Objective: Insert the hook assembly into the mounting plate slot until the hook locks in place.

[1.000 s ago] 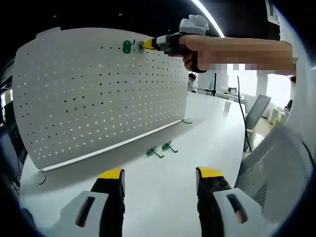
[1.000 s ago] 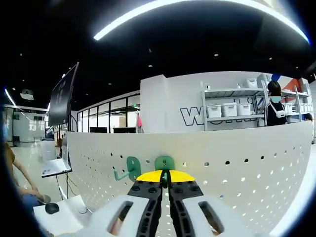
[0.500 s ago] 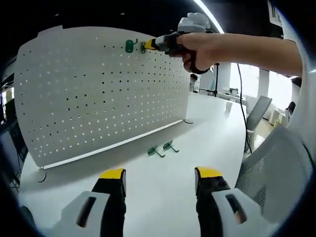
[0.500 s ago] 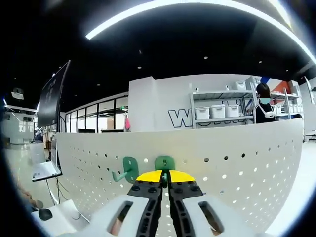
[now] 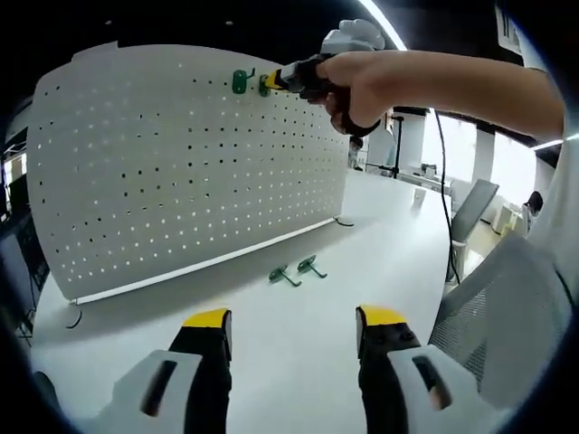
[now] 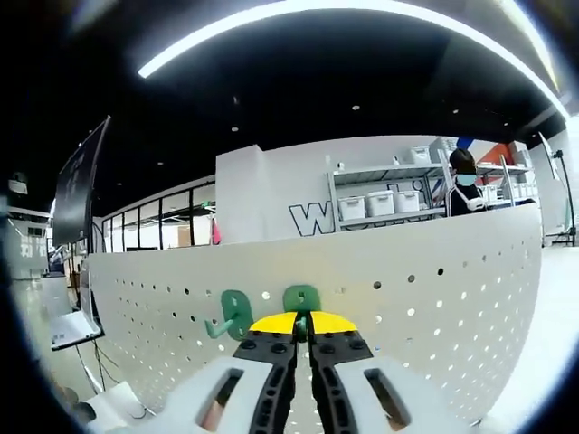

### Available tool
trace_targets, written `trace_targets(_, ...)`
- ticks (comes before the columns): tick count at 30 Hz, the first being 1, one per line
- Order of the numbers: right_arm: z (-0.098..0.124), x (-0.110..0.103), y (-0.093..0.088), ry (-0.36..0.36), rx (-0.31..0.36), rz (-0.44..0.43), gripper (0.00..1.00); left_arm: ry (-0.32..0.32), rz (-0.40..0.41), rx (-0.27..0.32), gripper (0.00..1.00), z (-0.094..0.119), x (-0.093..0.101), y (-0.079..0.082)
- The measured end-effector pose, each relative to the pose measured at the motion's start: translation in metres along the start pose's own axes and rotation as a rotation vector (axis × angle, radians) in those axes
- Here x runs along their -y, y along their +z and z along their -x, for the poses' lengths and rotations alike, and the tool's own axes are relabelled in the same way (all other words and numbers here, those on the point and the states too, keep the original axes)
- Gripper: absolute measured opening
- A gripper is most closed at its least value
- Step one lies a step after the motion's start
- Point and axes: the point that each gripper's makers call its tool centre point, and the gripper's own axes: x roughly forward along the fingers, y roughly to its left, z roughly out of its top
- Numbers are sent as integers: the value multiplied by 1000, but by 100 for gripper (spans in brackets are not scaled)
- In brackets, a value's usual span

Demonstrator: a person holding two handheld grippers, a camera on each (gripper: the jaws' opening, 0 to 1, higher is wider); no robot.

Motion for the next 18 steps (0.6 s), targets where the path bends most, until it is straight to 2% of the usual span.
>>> trace_targets(9, -1, 1, -1, -28, -9, -46, 2, 5, 6, -1, 57, 1, 0, 0)
trace_targets(18, -1, 1, -2, -25, -10, -58, 2, 0, -1, -9, 56, -1, -1, -4)
